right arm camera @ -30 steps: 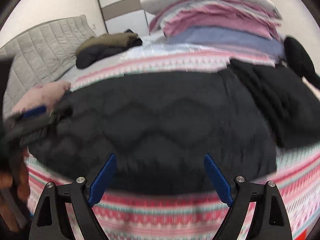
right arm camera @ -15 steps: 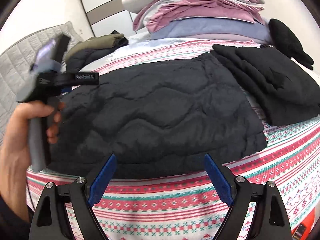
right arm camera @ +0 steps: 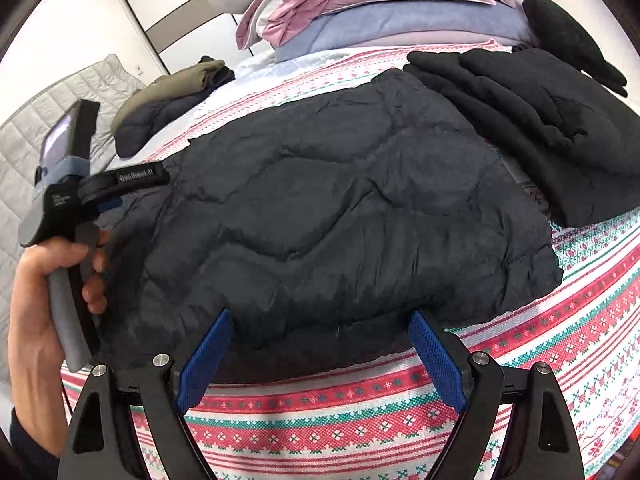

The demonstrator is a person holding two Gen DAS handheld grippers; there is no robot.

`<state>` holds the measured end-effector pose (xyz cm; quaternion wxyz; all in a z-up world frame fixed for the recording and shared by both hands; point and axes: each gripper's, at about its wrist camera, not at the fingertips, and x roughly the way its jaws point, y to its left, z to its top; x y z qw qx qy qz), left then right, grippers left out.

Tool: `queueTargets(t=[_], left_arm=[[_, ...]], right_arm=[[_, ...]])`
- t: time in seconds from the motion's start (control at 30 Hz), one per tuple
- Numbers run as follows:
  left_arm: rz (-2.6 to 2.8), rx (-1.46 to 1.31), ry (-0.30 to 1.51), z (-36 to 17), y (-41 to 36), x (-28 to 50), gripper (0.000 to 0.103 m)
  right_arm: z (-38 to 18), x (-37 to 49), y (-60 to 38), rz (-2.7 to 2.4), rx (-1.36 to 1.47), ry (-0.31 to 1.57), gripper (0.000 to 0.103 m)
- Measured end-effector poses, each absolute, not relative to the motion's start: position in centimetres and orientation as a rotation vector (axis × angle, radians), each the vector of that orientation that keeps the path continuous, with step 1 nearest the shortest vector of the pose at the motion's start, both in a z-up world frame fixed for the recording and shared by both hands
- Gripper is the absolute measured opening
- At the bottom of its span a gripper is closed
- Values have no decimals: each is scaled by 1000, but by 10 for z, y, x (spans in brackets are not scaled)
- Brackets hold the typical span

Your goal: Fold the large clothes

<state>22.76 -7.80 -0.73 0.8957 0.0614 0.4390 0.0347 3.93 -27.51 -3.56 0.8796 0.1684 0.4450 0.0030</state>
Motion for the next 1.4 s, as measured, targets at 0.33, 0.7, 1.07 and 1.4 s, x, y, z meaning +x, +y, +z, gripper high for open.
queueTargets(t=[0.33, 0.7, 1.07, 1.4], left_arm=[[73, 115, 1015, -45, -81, 247, 88], [23, 80, 979, -14, -79, 224, 87], [-51, 111, 936, -3, -67, 117, 87], [-3, 167, 1037, -42, -79, 116, 87]], right_arm=[[-38, 39, -274, -4, 328, 943, 90], [-40, 37, -275, 7, 333, 946, 90], [-38, 35, -283, 22, 379, 939, 90], [-40, 32, -282, 15, 413, 951, 90]])
